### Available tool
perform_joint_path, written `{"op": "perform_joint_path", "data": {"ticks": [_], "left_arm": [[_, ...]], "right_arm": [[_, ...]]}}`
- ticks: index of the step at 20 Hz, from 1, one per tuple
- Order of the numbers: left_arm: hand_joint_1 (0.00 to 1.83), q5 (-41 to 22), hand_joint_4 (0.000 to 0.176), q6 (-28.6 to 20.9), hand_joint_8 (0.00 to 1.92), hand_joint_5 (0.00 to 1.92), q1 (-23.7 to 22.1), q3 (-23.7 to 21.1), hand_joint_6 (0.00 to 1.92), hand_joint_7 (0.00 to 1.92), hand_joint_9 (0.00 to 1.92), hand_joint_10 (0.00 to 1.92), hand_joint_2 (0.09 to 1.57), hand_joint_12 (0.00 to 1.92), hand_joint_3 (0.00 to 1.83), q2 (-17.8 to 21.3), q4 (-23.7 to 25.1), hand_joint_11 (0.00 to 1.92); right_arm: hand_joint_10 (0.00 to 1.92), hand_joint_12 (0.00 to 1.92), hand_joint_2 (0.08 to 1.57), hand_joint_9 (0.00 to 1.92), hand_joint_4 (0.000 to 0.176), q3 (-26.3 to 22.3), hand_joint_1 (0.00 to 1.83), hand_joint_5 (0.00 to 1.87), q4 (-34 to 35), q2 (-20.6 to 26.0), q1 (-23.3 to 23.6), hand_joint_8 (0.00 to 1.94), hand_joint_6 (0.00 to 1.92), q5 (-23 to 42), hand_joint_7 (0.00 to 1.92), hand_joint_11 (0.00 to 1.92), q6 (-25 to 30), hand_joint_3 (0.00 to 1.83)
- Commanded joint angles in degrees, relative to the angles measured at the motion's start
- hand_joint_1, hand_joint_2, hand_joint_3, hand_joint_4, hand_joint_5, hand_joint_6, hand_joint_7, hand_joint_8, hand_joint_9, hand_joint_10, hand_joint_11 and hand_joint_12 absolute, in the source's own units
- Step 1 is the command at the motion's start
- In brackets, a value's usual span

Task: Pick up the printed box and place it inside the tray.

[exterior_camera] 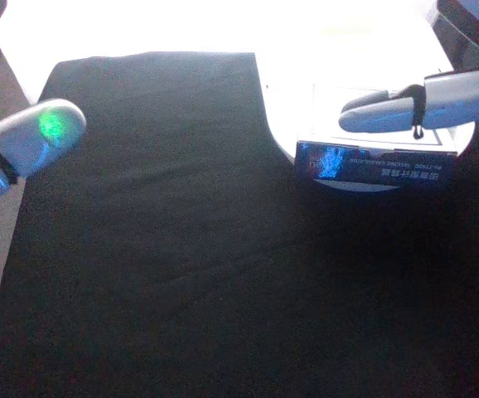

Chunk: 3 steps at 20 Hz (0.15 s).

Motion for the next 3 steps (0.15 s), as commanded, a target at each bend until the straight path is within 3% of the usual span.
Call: {"op": "perform_joint_path", "data": {"ticks": [1,3], "left_arm": [[0.23,-6.7,0.168,0.2,0.00,0.00,-0.6,0.0,0.00,0.00,0.00,0.00,0.82,0.00,0.00,0.8,0.6,0.00],[0.23,-6.8,0.165,0.8,0.00,0.00,-1.2,-0.2,0.00,0.00,0.00,0.00,0.82,0.00,0.00,0.9,1.5,0.00]], "right_arm": [[0.00,0.00,0.78,0.00,0.176,-0.3,0.42,0.00,1.5,0.5,0.3,0.00,0.00,8.1,0.00,0.00,0.6,0.03],[0.00,0.00,0.79,0.00,0.176,-0.7,0.44,0.00,1.5,0.9,-0.6,0.00,0.00,10.1,0.00,0.00,1.3,0.03]]}}
